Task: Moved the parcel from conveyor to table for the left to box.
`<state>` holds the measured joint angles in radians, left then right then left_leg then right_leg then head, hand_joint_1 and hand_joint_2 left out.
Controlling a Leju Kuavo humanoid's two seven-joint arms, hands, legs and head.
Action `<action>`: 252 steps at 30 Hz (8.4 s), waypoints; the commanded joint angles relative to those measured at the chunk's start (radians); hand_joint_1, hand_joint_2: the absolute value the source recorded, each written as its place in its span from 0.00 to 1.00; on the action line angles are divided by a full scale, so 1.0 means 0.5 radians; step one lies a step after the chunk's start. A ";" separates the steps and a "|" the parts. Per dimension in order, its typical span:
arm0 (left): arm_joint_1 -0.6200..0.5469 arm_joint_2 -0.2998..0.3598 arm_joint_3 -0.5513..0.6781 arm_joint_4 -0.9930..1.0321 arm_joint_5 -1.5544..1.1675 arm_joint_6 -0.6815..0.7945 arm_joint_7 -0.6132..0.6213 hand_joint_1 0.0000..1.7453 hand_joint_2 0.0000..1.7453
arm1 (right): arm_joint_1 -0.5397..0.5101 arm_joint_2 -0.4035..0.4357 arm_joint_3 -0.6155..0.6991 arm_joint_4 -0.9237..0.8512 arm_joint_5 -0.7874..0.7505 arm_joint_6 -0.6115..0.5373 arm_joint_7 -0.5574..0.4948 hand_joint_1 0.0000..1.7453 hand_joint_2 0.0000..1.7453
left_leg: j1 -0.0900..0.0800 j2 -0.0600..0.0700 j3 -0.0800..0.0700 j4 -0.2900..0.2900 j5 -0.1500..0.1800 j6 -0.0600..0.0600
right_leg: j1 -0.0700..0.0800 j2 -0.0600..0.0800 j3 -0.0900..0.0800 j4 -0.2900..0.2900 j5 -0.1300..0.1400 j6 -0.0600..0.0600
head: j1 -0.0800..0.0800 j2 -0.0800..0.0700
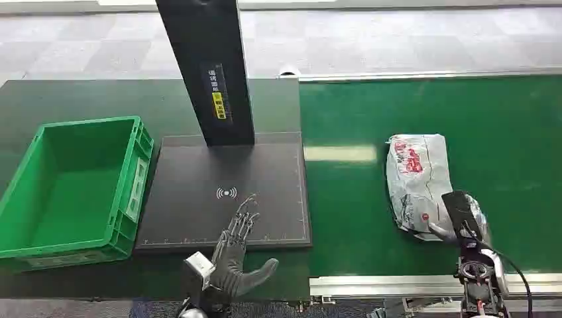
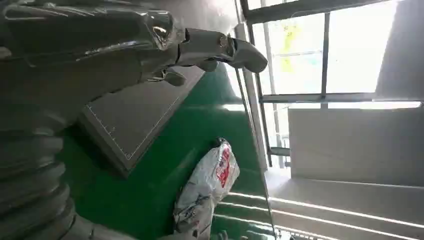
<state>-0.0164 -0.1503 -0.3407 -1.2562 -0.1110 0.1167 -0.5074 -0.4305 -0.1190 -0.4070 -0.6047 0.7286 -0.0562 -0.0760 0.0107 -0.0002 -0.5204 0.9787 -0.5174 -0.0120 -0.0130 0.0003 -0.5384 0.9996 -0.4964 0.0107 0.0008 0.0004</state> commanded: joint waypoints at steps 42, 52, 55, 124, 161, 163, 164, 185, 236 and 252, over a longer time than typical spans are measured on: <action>0.060 0.029 0.376 -0.411 -0.111 0.221 -0.091 0.00 1.00 | 0.516 0.274 1.004 -2.085 -1.045 0.420 -0.387 1.00 1.00 | 0.000 -0.002 -0.009 0.002 0.002 0.000 | 0.001 -0.001 -0.001 0.005 -0.001 -0.003 | 0.000 0.000; 0.057 0.014 0.378 -0.391 -0.133 0.241 -0.123 0.00 1.00 | 0.491 0.257 1.017 -2.009 -1.057 0.387 -0.464 1.00 1.00 | 0.000 0.003 0.005 -0.001 0.005 0.002 | 0.001 0.002 0.002 0.002 0.003 -0.002 | 0.001 0.000; 0.079 0.034 0.431 -0.472 -0.136 0.270 -0.130 0.00 1.00 | 0.580 0.300 1.105 -2.088 -0.978 0.382 -0.372 1.00 1.00 | 0.000 0.003 0.007 0.000 0.004 0.001 | 0.000 0.003 0.003 0.003 0.003 -0.001 | 0.001 0.000; -0.670 -0.257 -0.401 1.078 -0.942 0.003 0.299 0.00 1.00 | 0.884 0.463 0.960 -2.813 -1.432 0.546 -1.034 0.00 1.00 | -0.004 -0.005 0.004 0.000 0.010 0.001 | -0.005 -0.004 0.001 0.002 0.007 0.002 | 0.001 0.000; -0.783 -0.177 -0.724 0.555 -1.544 0.590 0.442 0.00 1.00 | 0.618 0.749 0.764 -2.721 -1.537 0.828 -0.842 0.00 1.00 | -0.002 0.003 0.004 0.000 0.010 0.001 | -0.003 0.003 -0.001 0.003 0.009 0.001 | 0.000 0.000; -0.799 -0.167 -0.741 0.553 -1.617 0.632 0.478 0.00 1.00 | 0.613 0.753 0.762 -2.718 -1.534 0.832 -0.842 0.00 1.00 | -0.002 0.004 0.003 0.000 0.011 0.002 | -0.002 0.004 -0.002 0.003 0.010 0.000 | 0.000 0.000; -0.812 -0.166 -0.742 0.558 -1.635 0.636 0.492 0.00 1.00 | 0.607 0.757 0.760 -2.714 -1.532 0.833 -0.841 0.00 1.00 | -0.003 0.004 0.004 0.000 0.010 0.002 | -0.003 0.004 -0.001 0.003 0.009 0.001 | 0.000 0.000; -1.166 -0.280 -0.670 1.898 -2.267 0.802 1.158 0.00 1.00 | 0.521 0.709 0.848 -2.519 -1.570 0.822 -0.864 0.00 1.00 | -0.001 0.006 0.008 -0.002 0.011 0.002 | -0.002 0.006 0.003 0.001 0.011 0.001 | 0.001 0.000; -0.821 -0.078 0.008 0.108 -0.985 1.060 0.075 1.00 1.00 | 0.677 0.597 0.858 -2.519 -1.609 0.621 -0.977 0.00 1.00 | 0.001 0.013 -0.068 -0.001 0.074 -0.002 | 0.002 0.015 -0.075 0.004 0.075 -0.008 | 0.001 0.000; -0.930 -0.231 1.185 -0.170 -1.450 1.163 -0.086 1.00 1.00 | 0.788 0.658 0.814 -2.624 -1.596 0.600 -0.934 0.00 1.00 | 0.000 0.011 -0.066 -0.001 0.074 -0.002 | 0.001 0.014 -0.074 0.005 0.074 -0.007 | 0.000 0.000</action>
<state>-0.4392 -0.2304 0.0543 -1.3165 -0.7511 0.6943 -0.5569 -0.0429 0.2083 0.0168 -1.9100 -0.0660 0.2522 -0.5570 0.0102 0.0056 -0.5529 0.9780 -0.4806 -0.0135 -0.0131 0.0074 -0.5750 1.0023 -0.4598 0.0074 0.0008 0.0004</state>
